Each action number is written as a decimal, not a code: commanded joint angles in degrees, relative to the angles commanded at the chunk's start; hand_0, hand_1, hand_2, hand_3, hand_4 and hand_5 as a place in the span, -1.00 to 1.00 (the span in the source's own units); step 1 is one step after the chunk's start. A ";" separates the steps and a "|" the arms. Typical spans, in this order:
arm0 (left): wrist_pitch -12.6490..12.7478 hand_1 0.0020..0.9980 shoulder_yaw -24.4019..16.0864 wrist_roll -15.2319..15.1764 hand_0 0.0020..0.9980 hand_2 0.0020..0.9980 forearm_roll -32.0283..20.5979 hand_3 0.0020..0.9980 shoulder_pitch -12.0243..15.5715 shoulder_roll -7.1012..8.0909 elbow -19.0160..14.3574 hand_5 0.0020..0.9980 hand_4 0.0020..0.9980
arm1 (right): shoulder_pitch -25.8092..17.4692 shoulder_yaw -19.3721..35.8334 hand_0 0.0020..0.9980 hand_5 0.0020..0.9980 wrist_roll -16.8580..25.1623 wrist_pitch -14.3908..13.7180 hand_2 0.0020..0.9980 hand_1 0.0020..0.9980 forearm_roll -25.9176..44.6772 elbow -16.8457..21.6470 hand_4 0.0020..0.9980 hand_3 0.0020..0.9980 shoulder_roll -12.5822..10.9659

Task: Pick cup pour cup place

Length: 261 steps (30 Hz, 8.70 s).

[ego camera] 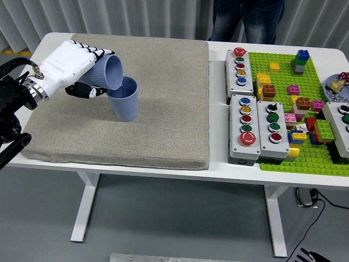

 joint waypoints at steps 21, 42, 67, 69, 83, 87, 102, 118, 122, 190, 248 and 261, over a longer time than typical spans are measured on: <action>0.74 0.00 0.90 0.53 -0.20 0.22 0.00 0.21 -0.89 0.21 0.23 -0.75 0.10 | 0.27 -0.41 0.53 -0.30 0.28 -0.19 0.42 0.40 0.46 0.00 -0.67 0.21 -0.14; 1.08 0.00 1.94 1.53 -0.20 0.22 0.00 0.20 -1.37 0.35 0.19 -0.78 0.09 | 0.15 -0.66 0.53 -0.31 0.41 -0.51 0.42 0.40 0.67 0.00 -0.67 0.21 -0.08; 5.26 0.00 4.89 0.23 -0.20 0.20 0.00 0.18 -2.66 1.42 0.57 -0.79 0.09 | -0.14 -0.82 0.53 -0.31 0.35 -0.72 0.42 0.40 0.81 0.00 -0.67 0.21 0.01; 5.53 0.00 4.99 0.29 -0.20 0.20 0.00 0.18 -2.80 1.42 0.58 -0.79 0.09 | -0.07 -0.81 0.53 -0.31 0.37 -0.72 0.42 0.40 0.79 0.00 -0.67 0.21 -0.01; 5.60 0.01 5.38 1.31 -0.19 0.19 0.00 0.16 -2.55 1.11 1.14 -0.85 0.06 | 0.08 -0.69 0.53 -0.31 0.34 -0.74 0.42 0.40 0.62 0.00 -0.68 0.21 0.03; 5.80 0.01 5.27 1.38 -0.19 0.19 0.00 0.16 -2.43 1.10 1.15 -0.85 0.06 | 0.08 -0.60 0.53 -0.31 0.37 -0.75 0.42 0.40 0.56 0.00 -0.68 0.21 0.01; 5.60 0.02 5.29 1.85 -0.16 0.19 0.00 0.16 -2.42 0.83 1.43 -0.97 0.02 | 0.07 -0.52 0.53 -0.32 0.41 -0.79 0.42 0.40 0.49 0.00 -0.68 0.21 0.04; 5.91 0.04 5.56 2.57 -0.13 0.20 0.00 0.16 -2.27 0.69 1.44 -1.00 0.01 | -0.31 -0.56 0.53 -0.32 0.35 -0.80 0.42 0.40 0.37 0.00 -0.68 0.21 0.15; 6.06 0.04 5.52 2.53 -0.12 0.20 0.00 0.16 -2.25 0.67 1.62 -1.00 -0.01 | -0.33 -0.39 0.53 -0.32 0.32 -0.73 0.42 0.40 0.24 0.00 -0.68 0.21 0.14; 4.77 0.04 -16.92 -12.78 -0.10 0.18 -61.69 0.16 11.15 -19.00 13.45 -1.00 0.02 | -0.12 -0.51 0.53 -0.33 -0.21 -1.28 0.42 0.40 -0.42 0.00 -0.68 0.21 1.11; 8.38 0.55 -23.55 -18.53 0.40 0.89 -49.88 0.92 16.79 -30.42 21.98 -0.23 0.83 | 0.02 0.96 0.53 -0.36 -0.54 -0.93 0.42 0.40 -1.74 0.00 -0.67 0.21 1.58; 8.14 0.57 -24.08 -18.35 0.44 0.92 -50.12 0.95 18.82 -29.54 19.59 -0.18 0.87 | -0.33 1.16 0.53 -0.36 -0.73 -0.99 0.42 0.40 -2.47 0.00 -0.67 0.21 1.63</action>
